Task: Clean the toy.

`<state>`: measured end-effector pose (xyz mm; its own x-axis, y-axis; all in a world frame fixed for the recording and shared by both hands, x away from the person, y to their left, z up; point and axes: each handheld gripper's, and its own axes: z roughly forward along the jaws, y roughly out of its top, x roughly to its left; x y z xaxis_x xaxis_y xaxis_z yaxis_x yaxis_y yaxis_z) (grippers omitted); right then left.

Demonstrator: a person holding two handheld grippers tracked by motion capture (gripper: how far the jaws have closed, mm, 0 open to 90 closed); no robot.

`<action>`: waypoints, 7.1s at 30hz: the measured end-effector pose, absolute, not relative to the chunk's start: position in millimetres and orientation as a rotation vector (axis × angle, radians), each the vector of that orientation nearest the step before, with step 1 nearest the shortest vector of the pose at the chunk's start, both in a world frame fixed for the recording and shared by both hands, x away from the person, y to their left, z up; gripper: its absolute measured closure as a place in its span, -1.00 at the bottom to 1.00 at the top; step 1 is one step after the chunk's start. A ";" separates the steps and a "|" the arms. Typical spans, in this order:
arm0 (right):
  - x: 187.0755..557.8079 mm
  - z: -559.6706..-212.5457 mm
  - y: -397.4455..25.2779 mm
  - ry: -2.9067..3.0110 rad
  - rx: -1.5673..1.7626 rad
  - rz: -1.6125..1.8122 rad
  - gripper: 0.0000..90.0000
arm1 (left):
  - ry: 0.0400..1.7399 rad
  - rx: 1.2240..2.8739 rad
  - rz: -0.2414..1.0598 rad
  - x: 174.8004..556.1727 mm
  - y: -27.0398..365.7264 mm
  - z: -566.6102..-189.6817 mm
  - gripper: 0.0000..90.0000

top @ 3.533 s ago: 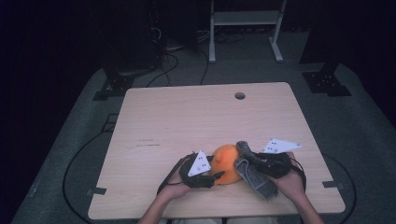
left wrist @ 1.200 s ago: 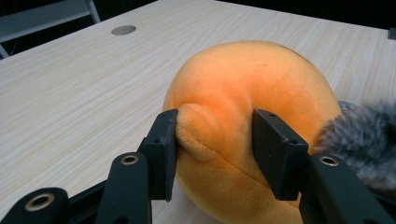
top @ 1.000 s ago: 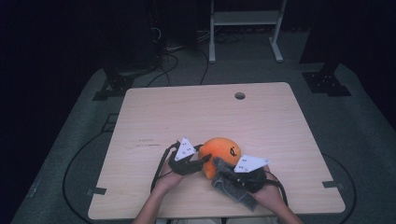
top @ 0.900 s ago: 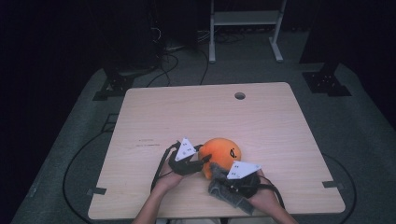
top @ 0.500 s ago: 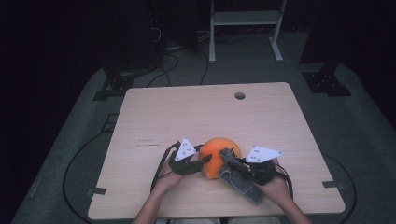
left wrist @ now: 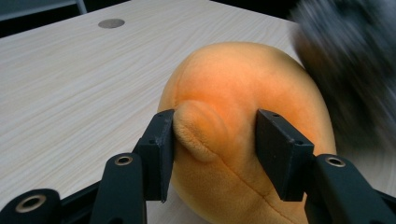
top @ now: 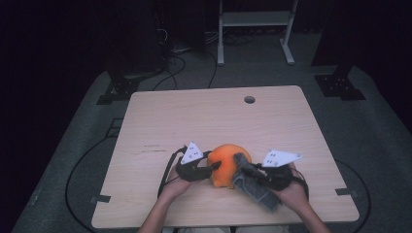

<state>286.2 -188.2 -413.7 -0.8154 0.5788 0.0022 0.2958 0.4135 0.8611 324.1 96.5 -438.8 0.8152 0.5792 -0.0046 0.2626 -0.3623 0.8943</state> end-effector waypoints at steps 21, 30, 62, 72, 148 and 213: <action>294.2 -411.5 -218.5 2.446 0.805 1.382 0.70 | 0.525 1.988 0.278 315.1 78.7 -432.3 0.01; 303.9 -426.9 -214.9 2.487 0.870 1.349 0.72 | 0.587 2.027 0.213 317.5 74.8 -428.2 -0.58; 294.9 -425.7 -216.6 2.443 0.877 1.376 0.72 | 0.412 2.022 0.281 308.1 71.1 -430.2 -0.23; 296.7 -422.5 -226.9 2.413 0.920 1.449 0.72 | 0.390 2.025 0.293 305.4 75.4 -434.3 -0.11; 284.6 -400.1 -183.5 2.459 0.706 1.316 0.72 | 0.324 2.086 0.329 301.7 73.8 -425.6 -0.58; 303.0 -422.1 -219.2 2.493 0.901 1.349 0.71 | 0.460 2.082 0.180 315.7 93.2 -432.6 -0.52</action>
<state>303.0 -219.2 -422.1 -0.8039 0.5797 0.1331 0.4284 0.4091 0.8057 315.7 93.2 -432.6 0.9182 0.3923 -0.0553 0.2509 -0.4679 0.8474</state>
